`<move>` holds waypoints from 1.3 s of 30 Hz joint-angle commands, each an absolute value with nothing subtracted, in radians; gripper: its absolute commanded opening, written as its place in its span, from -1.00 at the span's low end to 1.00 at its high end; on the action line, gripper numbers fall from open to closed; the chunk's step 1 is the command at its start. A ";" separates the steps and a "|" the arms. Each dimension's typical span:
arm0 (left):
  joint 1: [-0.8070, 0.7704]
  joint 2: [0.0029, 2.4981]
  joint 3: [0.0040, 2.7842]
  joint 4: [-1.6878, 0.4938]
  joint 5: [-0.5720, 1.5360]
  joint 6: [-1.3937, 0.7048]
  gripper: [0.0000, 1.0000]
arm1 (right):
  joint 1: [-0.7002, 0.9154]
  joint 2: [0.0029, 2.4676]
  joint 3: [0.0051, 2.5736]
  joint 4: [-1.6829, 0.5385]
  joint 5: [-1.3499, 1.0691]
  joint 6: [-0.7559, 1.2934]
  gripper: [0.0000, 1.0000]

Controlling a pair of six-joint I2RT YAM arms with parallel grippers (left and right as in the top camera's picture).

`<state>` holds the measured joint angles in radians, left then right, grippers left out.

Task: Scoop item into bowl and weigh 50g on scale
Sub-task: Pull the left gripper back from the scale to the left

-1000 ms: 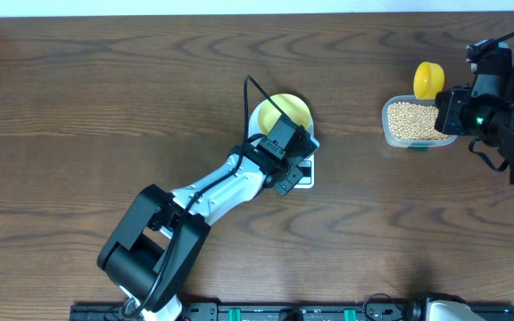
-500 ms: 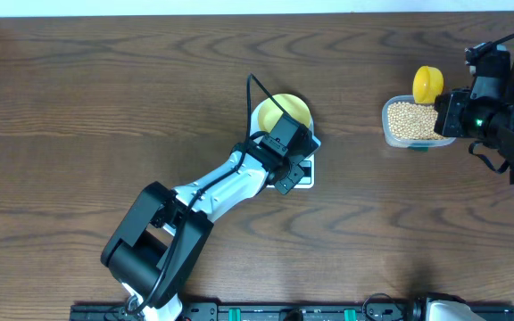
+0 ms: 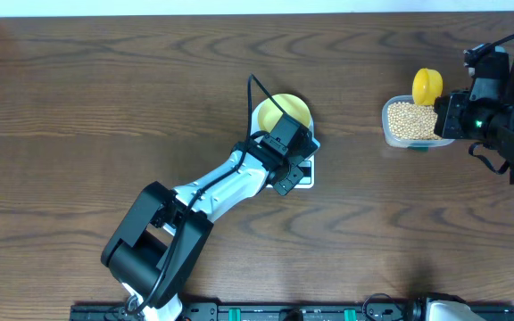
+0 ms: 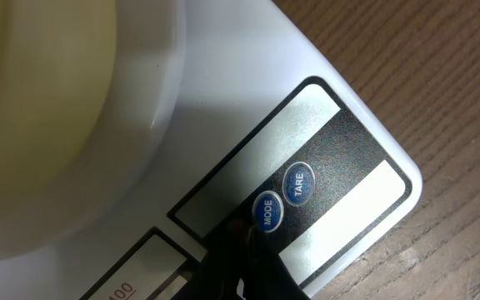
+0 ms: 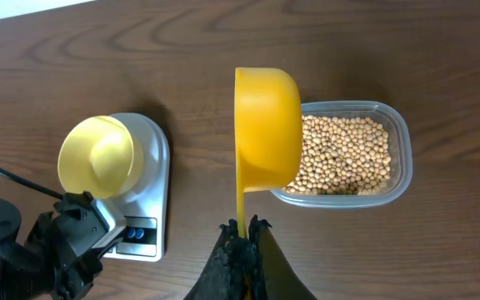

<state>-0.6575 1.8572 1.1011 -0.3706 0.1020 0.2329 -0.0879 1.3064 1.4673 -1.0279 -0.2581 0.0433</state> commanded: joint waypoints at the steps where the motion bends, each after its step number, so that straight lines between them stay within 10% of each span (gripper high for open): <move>1: -0.647 1.946 1.048 -0.407 0.054 0.224 -0.85 | -0.091 1.296 1.489 -1.029 -0.264 0.028 -0.98; 21: -0.620 1.744 1.084 -0.413 0.188 0.174 -0.83 | -0.091 1.296 1.489 -1.041 -0.264 0.028 -0.98; 24: -0.620 1.586 1.085 -0.411 0.245 0.170 -0.15 | -0.091 1.296 1.489 -1.041 -0.264 0.028 -0.98; 28: -0.616 1.401 1.085 -0.410 0.249 0.171 0.27 | -0.091 1.296 1.489 -1.040 -0.264 0.028 -0.98; 39: -0.386 1.098 1.085 -0.526 -0.102 0.171 0.88 | -0.091 1.296 1.488 -1.060 -0.264 0.028 -0.98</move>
<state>-0.4625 1.1210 1.0756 -0.4828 0.0818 0.1764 -0.0879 1.3064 1.4673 -1.0531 -0.2581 0.0406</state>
